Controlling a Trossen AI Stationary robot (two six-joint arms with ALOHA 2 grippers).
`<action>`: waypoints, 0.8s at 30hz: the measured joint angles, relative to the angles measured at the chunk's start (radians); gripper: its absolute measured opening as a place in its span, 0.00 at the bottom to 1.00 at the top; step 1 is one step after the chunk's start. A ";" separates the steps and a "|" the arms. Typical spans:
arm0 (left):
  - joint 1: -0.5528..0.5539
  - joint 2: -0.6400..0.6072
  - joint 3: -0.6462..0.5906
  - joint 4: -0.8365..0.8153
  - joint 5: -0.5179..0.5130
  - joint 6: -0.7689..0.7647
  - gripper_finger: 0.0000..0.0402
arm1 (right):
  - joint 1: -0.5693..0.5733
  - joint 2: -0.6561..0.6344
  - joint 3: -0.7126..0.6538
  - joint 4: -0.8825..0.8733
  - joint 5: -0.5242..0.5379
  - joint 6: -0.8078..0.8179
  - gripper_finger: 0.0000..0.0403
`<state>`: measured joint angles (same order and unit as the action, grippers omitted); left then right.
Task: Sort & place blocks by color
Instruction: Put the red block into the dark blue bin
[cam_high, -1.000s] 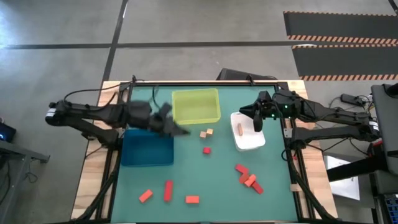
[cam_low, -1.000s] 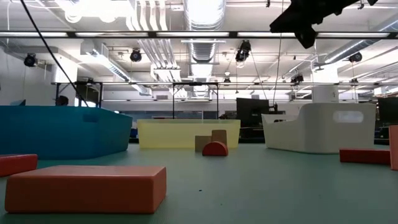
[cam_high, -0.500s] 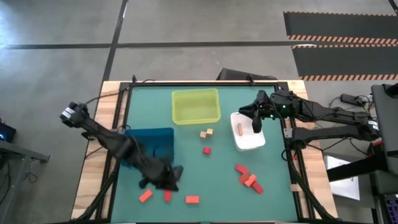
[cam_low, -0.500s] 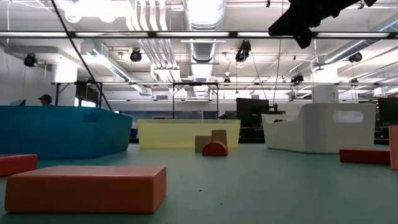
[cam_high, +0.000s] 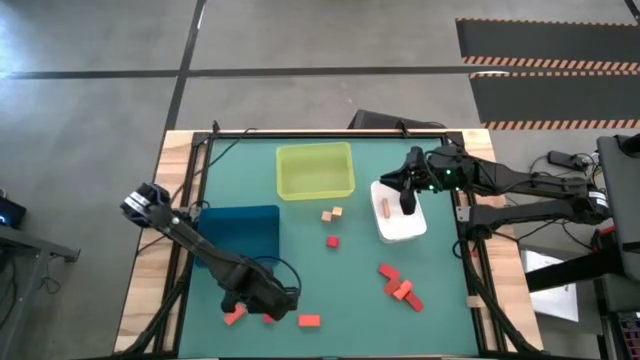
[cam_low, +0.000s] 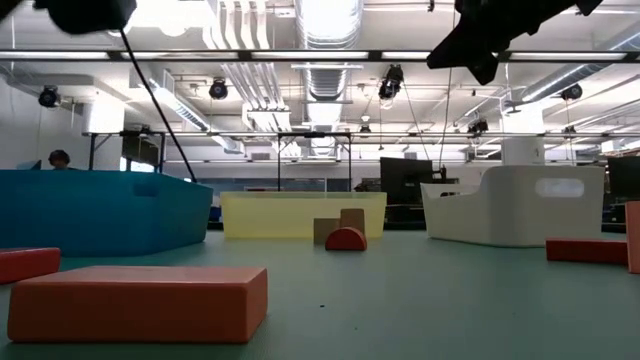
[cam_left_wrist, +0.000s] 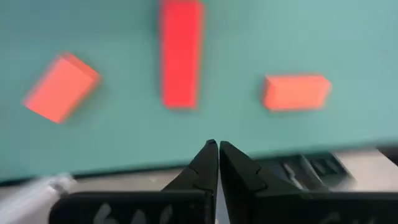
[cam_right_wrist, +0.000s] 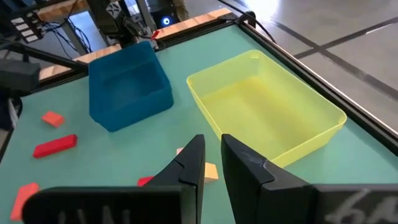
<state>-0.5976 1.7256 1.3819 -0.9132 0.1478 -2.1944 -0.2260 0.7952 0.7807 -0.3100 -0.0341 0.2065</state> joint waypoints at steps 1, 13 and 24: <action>0.000 0.012 0.000 -0.019 -0.002 0.000 0.00 | -0.001 0.000 0.000 0.000 0.000 -0.003 0.11; 0.000 0.121 0.000 -0.037 -0.005 0.046 0.06 | -0.001 0.007 0.000 0.001 0.000 -0.009 0.11; 0.002 0.176 0.000 -0.037 -0.026 0.064 0.48 | -0.001 0.007 0.000 0.001 0.000 -0.009 0.11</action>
<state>-0.5957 1.9011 1.3815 -0.9501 0.1214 -2.1307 -0.2272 0.8021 0.7807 -0.3093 -0.0338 0.1974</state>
